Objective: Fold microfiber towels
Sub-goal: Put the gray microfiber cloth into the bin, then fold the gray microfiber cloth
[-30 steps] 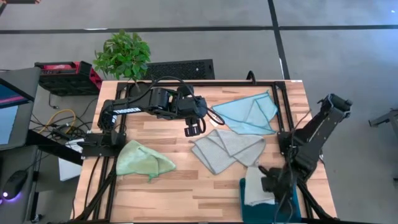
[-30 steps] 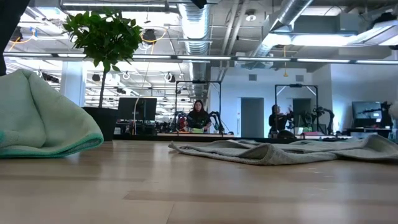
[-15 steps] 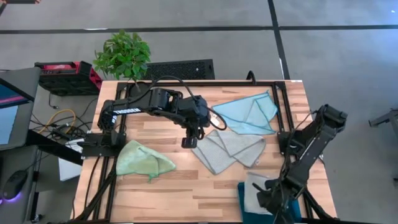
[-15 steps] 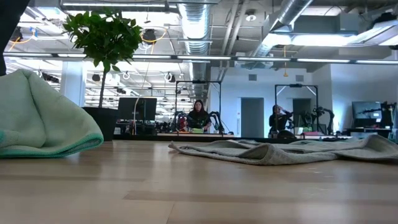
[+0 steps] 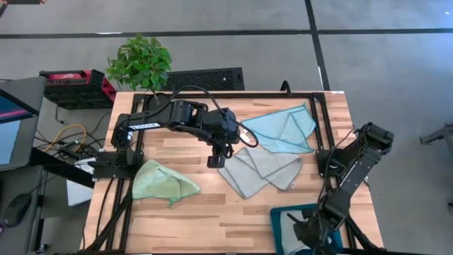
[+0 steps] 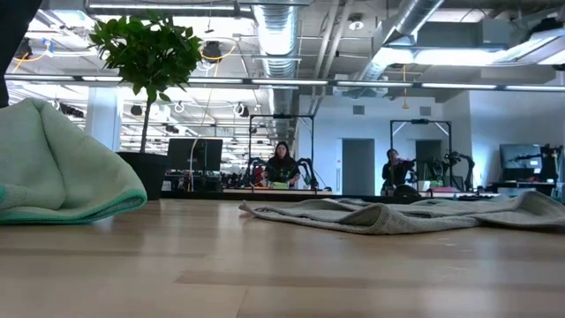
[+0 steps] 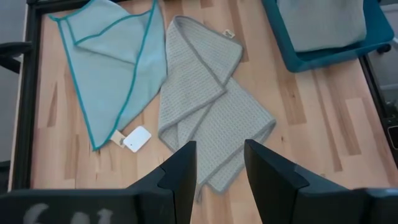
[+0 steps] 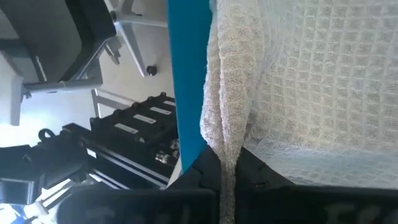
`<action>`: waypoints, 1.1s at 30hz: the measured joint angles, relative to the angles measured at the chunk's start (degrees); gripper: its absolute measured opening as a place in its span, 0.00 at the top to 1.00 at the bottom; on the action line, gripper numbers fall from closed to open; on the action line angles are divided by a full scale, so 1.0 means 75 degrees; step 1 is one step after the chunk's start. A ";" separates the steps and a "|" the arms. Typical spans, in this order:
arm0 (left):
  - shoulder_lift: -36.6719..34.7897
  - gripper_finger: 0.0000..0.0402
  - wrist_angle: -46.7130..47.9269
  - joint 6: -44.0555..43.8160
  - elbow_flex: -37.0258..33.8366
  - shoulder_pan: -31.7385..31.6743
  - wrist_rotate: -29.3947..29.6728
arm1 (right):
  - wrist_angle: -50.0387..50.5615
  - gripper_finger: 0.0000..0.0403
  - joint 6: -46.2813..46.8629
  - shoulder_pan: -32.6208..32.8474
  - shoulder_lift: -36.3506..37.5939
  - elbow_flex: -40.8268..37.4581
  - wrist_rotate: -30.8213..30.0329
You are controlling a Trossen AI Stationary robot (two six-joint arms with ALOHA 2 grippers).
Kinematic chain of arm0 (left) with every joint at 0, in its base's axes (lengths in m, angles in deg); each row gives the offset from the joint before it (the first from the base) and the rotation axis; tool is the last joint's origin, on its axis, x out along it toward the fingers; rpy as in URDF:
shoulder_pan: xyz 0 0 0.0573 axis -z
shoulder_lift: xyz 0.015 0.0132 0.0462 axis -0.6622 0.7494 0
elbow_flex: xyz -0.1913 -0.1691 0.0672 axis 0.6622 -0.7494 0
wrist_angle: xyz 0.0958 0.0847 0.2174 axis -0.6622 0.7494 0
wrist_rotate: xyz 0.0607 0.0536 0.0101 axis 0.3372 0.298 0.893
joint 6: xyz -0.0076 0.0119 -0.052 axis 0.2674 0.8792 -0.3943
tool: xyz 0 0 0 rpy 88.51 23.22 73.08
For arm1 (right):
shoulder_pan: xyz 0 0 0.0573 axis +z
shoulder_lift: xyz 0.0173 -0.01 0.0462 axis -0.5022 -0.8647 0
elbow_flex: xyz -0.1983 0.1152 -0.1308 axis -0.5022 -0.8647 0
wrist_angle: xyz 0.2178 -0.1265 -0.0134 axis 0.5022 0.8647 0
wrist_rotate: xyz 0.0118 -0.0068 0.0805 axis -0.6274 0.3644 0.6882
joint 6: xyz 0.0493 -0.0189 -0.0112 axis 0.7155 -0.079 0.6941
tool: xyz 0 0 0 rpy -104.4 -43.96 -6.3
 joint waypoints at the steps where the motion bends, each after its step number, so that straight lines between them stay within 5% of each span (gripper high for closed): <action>1: 0.0000 0.68 0.0003 0.0000 0.0000 0.0000 0.0000 | 0.0001 0.92 0.0049 -0.0003 0.0000 0.0000 -0.0004; 11: 0.0000 0.68 0.0006 -0.0006 0.0000 0.0000 -0.0001 | 0.0005 0.82 0.0217 0.0014 0.0000 0.0000 0.0029; 18: 0.0000 0.68 0.0017 0.0019 0.0000 0.0000 0.0000 | 0.0007 0.62 0.0201 0.0025 0.0000 0.0000 0.0057; 23: 0.0000 0.68 0.0020 0.0029 0.0000 0.0000 -0.0003 | 0.0013 0.50 -0.0046 -0.0282 0.0153 0.0000 0.1106; 33: 0.0000 0.68 0.1040 -0.0448 0.0000 0.0051 0.0000 | 0.0521 0.48 0.0366 -0.0871 0.1685 0.0000 0.1129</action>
